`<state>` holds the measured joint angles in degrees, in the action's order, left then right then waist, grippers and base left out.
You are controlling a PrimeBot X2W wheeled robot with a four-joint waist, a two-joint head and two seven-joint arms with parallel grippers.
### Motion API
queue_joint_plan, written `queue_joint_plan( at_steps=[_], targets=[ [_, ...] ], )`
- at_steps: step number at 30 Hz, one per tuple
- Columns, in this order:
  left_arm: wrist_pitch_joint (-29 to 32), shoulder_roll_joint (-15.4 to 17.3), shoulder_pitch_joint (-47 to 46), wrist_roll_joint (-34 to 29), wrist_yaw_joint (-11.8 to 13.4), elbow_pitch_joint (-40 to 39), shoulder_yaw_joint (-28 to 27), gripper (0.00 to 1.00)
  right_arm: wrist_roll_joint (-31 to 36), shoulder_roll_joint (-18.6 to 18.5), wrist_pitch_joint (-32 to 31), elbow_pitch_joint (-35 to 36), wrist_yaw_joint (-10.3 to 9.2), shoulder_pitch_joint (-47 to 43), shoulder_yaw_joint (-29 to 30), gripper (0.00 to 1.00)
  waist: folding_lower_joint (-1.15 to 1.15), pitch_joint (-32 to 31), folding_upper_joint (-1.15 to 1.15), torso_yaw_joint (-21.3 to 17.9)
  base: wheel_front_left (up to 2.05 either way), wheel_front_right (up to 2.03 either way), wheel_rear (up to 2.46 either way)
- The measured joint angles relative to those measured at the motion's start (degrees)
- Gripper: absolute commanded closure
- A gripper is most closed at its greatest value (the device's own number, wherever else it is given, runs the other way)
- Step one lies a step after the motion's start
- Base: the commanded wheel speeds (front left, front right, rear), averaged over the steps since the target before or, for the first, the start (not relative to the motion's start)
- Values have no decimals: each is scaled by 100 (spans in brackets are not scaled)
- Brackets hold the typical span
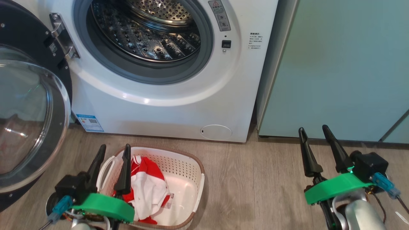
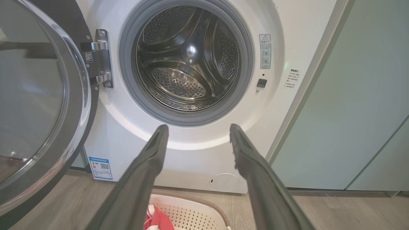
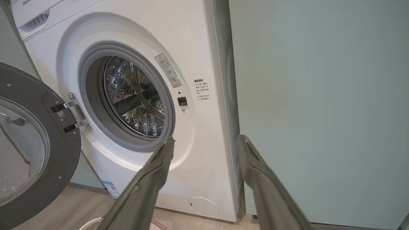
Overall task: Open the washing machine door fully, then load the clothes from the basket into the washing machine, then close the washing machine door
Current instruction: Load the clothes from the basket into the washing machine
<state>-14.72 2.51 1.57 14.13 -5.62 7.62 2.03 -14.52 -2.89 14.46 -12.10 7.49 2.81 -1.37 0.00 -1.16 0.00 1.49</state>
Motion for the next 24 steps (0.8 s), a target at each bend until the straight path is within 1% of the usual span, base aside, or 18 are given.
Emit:
queue_joint_plan(
  at_steps=[24],
  targets=[
    [0, 0, -5, -1, -32, 207, 5, 0, -11, 0, 0, 4, 0, 1, -1, 0, 0, 48, 0, 32, 0, 0, 0]
  ],
)
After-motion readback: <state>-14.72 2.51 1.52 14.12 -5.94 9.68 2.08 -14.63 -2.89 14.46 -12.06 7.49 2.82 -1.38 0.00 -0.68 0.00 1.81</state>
